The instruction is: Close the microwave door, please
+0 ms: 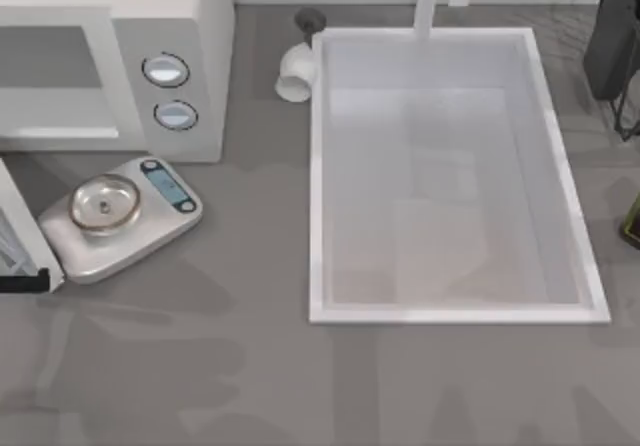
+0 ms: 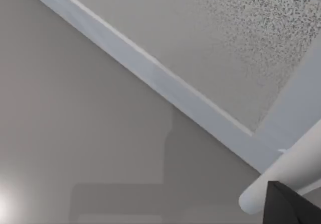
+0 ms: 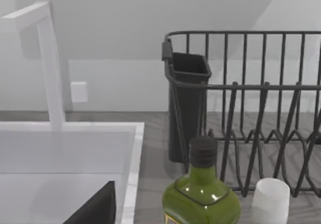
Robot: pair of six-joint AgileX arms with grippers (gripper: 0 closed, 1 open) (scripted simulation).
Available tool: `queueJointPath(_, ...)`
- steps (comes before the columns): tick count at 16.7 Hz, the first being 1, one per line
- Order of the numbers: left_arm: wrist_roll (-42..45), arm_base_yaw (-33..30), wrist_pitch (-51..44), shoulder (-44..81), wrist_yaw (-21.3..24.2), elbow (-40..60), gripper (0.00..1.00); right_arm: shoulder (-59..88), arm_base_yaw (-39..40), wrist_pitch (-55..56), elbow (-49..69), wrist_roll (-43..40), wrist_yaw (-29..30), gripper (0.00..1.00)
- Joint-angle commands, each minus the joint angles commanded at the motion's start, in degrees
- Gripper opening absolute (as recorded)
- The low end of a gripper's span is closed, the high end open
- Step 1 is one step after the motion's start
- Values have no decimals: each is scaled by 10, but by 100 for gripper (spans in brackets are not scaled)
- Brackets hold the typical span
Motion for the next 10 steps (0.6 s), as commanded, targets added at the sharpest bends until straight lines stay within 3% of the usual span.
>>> queueJointPath(10,-13,-23,98,250,-15,144,0,0,0,0,0,0,0,100)
